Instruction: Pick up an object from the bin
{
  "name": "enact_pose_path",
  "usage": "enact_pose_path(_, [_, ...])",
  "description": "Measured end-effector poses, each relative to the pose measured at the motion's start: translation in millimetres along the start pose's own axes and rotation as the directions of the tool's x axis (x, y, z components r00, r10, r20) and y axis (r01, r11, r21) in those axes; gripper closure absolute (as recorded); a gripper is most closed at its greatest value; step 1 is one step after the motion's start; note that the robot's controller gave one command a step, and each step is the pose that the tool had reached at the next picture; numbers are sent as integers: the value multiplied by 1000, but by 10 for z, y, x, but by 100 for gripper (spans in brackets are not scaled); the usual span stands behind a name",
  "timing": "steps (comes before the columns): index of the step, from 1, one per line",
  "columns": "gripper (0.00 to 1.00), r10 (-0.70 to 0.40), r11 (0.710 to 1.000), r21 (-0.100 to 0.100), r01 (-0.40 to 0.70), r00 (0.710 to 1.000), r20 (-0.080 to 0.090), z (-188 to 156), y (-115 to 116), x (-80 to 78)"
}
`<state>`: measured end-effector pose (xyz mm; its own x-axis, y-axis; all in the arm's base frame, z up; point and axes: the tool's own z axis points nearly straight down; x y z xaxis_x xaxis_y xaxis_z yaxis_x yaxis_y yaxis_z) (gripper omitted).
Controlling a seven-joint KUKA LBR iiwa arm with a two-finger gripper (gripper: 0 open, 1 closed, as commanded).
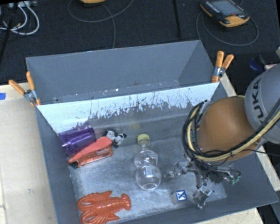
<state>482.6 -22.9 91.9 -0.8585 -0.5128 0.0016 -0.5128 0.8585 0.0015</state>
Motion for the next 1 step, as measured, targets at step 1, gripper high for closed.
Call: enact_pose_path(1, [100, 346, 938, 1, -346, 938, 1, 211, -202, 94])
